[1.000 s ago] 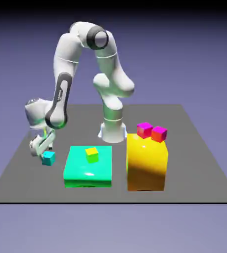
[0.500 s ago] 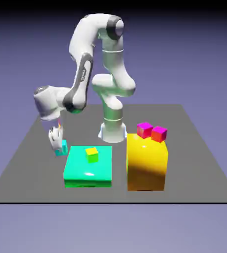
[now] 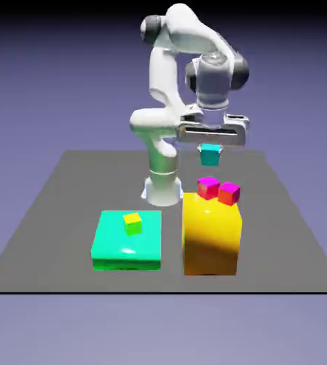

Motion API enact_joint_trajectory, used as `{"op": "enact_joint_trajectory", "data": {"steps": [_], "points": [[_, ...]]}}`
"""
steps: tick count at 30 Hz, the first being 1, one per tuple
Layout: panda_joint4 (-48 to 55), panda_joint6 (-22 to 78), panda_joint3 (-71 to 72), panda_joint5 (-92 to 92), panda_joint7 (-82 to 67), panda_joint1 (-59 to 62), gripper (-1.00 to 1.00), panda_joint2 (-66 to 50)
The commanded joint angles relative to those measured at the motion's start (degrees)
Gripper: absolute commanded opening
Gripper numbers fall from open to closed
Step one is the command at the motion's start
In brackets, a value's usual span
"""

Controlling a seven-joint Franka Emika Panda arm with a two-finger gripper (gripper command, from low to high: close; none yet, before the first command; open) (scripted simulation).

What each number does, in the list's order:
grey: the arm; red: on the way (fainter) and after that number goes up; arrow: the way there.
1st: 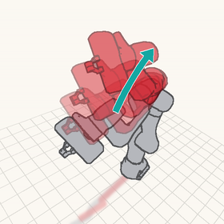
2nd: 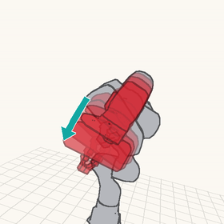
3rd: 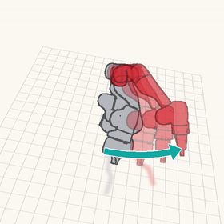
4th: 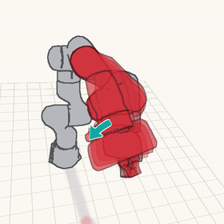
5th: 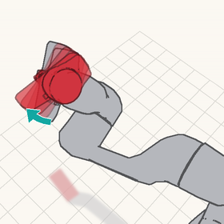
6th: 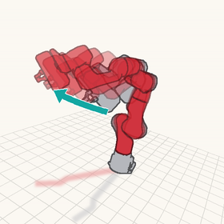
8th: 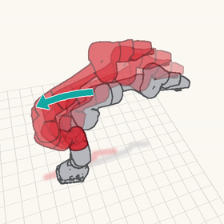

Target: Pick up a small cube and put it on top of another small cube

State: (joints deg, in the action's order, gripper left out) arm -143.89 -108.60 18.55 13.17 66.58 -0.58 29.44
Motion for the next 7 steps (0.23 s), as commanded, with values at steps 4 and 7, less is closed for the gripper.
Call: {"op": "enact_joint_trajectory", "data": {"steps": [4, 7], "points": [[-6.3, -8.7, 1.4, 0.9, -0.1, -0.5, -1.0, -2.4], [-4.5, -6.2, 1.0, 0.6, -0.1, -0.3, 1.0, -1.7]]}}
